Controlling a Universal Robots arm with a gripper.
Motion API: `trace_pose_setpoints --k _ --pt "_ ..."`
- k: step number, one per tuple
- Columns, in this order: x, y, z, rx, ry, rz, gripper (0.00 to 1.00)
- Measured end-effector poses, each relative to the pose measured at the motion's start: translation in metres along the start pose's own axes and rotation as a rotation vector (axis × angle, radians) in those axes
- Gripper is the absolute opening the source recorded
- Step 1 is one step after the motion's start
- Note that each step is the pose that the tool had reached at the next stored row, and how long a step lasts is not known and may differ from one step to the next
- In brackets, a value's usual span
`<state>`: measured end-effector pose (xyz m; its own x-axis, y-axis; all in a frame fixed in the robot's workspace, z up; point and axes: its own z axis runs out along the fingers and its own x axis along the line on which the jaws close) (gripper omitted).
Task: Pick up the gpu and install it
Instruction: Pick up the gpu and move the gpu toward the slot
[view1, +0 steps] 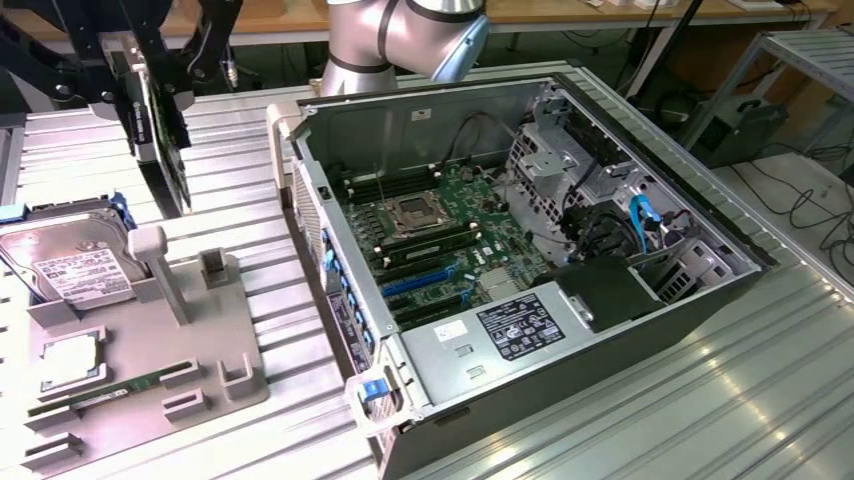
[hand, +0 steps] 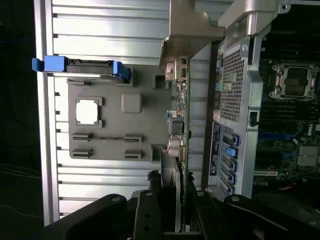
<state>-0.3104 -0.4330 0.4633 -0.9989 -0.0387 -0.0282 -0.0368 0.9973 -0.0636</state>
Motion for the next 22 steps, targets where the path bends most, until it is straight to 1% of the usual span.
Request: trace_pose_setpoints --k 1,6,8,9,11,22 --pt "-0.001 -0.0004 -0.0057 0.0004 0.0 0.0 0.28" --pt "-0.002 -0.0004 -0.0057 0.0004 0.0 0.0 0.28" --pt "-0.011 -0.0008 -0.0053 0.0003 0.0 0.0 0.28" --pt "-0.013 -0.0008 -0.0052 0.0003 -0.0001 0.0 0.28" --pt "-0.019 -0.0011 -0.005 0.0003 -0.0001 0.0 0.28" --pt "-0.031 -0.0015 -0.0047 0.0002 -0.0002 -0.002 0.28"
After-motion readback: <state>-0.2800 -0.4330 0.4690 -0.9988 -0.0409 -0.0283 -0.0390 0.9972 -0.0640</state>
